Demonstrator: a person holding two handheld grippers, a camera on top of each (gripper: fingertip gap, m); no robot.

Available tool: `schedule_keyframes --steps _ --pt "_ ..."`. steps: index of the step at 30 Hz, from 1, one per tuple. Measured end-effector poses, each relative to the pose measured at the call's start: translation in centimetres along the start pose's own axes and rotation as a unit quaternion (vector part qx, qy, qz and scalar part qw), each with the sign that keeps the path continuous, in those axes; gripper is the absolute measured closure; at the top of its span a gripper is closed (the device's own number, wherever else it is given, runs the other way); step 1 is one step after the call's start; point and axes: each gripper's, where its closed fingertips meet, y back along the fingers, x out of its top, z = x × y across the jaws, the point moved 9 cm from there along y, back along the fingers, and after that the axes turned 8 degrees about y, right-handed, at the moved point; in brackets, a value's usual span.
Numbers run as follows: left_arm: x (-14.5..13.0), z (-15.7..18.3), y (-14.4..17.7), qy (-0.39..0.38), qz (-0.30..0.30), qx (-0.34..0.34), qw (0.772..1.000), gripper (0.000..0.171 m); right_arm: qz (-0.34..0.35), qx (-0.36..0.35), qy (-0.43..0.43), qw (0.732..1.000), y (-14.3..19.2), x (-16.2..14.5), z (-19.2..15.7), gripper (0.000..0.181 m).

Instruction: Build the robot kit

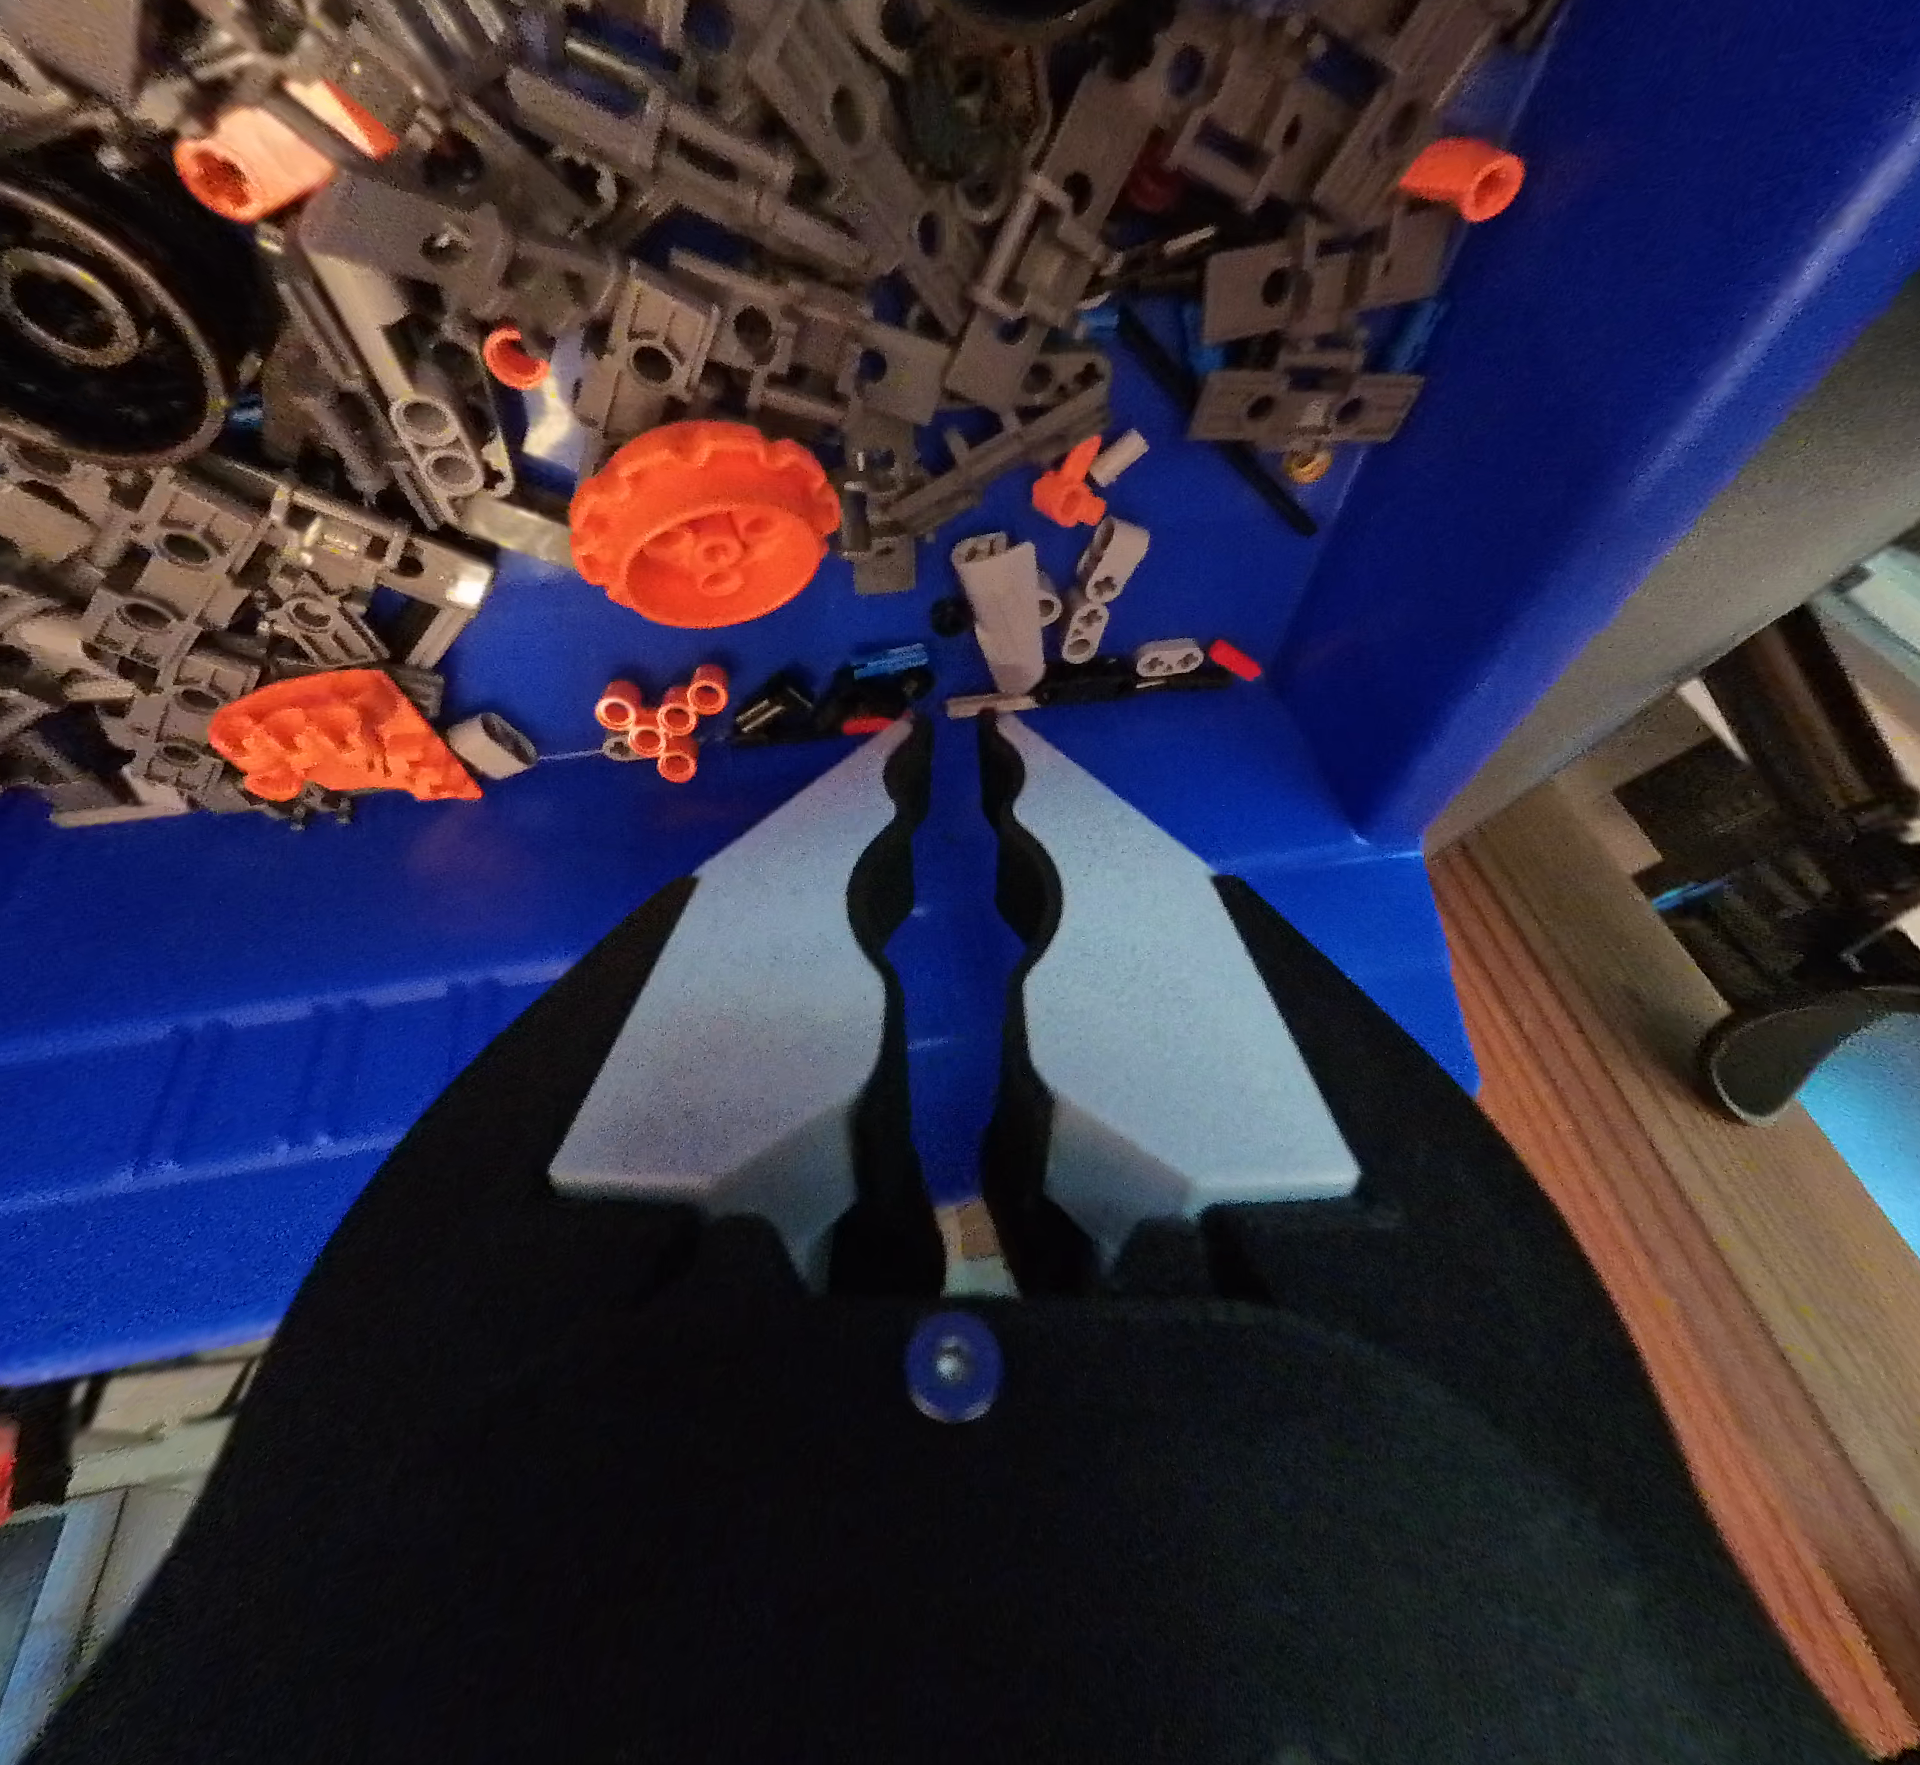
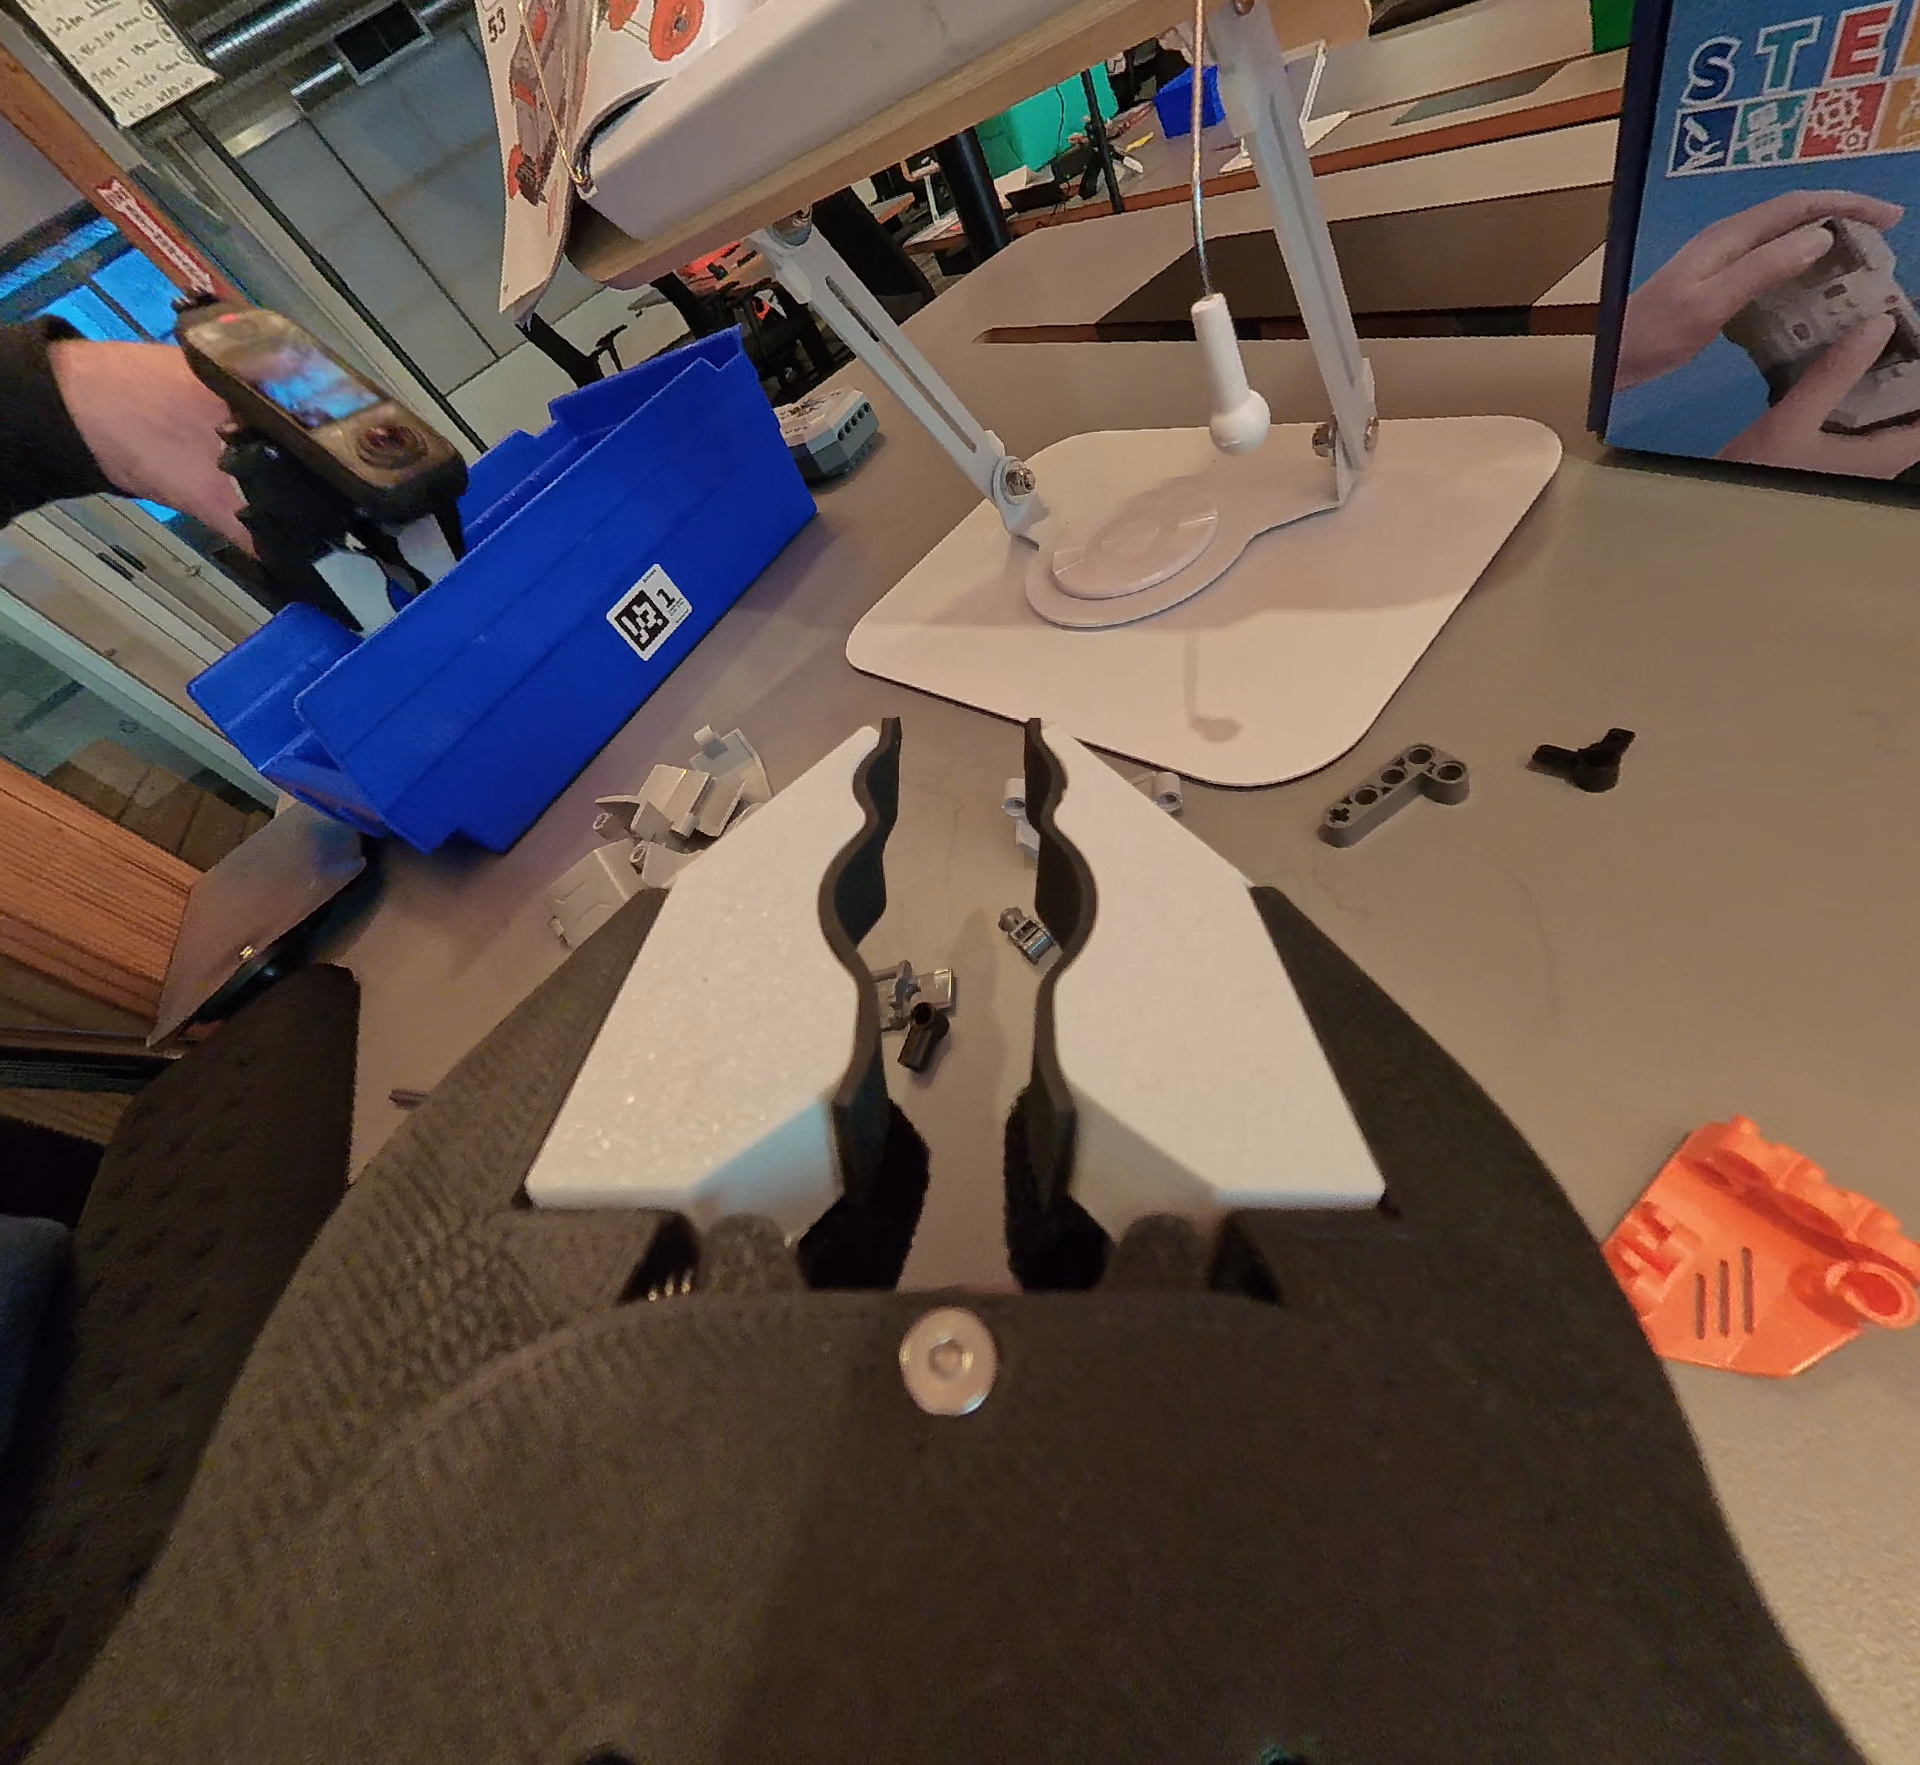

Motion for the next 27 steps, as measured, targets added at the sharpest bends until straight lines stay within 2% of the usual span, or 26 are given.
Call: schedule_keyframes --steps 2,6,13,20,27 --pt "0.2 -0.2 -1.0 -0.008 -0.031 0.02 0.999 0.163 0.0 0.0 -0.001 1.0 0.0 0.0 0.0 0.16" --pt "0.5 -0.3 -2.3 -0.008 -0.059 0.011 0.998 0.163 0.001 0.001 -0.003 1.0 0.0 0.0 0.1 0.16" --pt "0.3 -0.4 -2.7 -0.007 -0.063 0.018 0.998 0.164 0.003 0.002 -0.004 1.0 0.1 0.0 0.1 0.16" --pt "-0.1 -0.6 -2.3 -0.004 -0.02 0.019 1.0 0.165 0.002 0.001 -0.003 1.0 0.0 0.0 0.1 0.16" --pt "-0.9 0.0 0.1 -0.049 0.057 0.064 0.995 0.165 0.003 0.001 -0.003 1.0 0.1 0.0 0.1 0.16"
